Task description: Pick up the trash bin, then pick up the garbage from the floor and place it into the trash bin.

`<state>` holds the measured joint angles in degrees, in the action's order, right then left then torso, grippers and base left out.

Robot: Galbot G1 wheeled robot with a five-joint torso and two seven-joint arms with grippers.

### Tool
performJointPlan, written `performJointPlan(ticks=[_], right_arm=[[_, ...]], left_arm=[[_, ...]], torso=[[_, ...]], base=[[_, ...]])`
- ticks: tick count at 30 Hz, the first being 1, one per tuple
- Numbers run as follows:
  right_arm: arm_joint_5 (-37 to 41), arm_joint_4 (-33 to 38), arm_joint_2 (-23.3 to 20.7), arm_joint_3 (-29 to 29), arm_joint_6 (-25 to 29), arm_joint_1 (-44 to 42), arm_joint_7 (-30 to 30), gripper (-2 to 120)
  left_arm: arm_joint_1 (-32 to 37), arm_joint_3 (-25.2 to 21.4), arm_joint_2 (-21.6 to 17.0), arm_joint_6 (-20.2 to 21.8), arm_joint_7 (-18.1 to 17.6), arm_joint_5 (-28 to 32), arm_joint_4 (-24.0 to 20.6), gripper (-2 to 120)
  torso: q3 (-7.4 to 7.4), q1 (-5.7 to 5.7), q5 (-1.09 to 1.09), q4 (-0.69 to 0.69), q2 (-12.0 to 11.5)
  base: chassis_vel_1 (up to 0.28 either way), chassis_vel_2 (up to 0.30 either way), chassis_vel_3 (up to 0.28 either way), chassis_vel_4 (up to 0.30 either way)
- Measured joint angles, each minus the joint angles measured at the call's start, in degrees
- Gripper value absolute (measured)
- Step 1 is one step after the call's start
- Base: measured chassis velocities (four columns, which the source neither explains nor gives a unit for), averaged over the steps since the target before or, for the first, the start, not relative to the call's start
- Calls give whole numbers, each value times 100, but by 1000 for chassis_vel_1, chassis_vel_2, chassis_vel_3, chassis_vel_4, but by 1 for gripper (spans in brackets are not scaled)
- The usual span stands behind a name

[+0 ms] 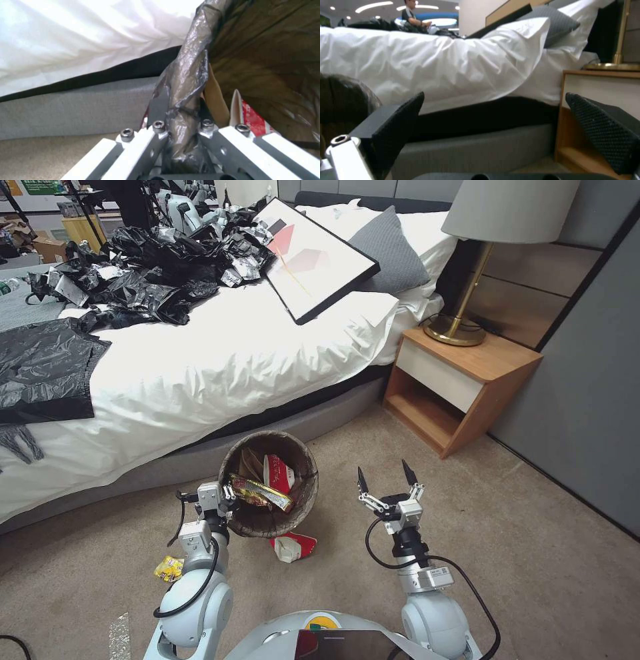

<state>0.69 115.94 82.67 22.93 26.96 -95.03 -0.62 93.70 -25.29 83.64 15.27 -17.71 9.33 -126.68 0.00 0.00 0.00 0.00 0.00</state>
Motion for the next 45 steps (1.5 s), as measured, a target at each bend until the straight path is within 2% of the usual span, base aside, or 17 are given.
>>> performJointPlan(ticks=[7, 24, 45], right_arm=[[62, -466, 39, 54, 111, 119, -15, 100], [109, -500, 31, 41, 113, 287, -47, 100], [58, -529, 17, 16, 25, 392, -77, 100]], left_arm=[[83, -19, -14, -214, 49, -169, 1, 2], [76, 13, 4, -237, 53, -134, 18, 2], [80, 7, 5, -239, 72, -88, 34, 2]], torso=[[0, 0, 0, 0, 0], [0, 0, 0, 0, 0], [0, 0, 0, 0, 0]], base=[[0, 0, 0, 0], [5, 5, 5, 6], [91, 94, 96, 91]])
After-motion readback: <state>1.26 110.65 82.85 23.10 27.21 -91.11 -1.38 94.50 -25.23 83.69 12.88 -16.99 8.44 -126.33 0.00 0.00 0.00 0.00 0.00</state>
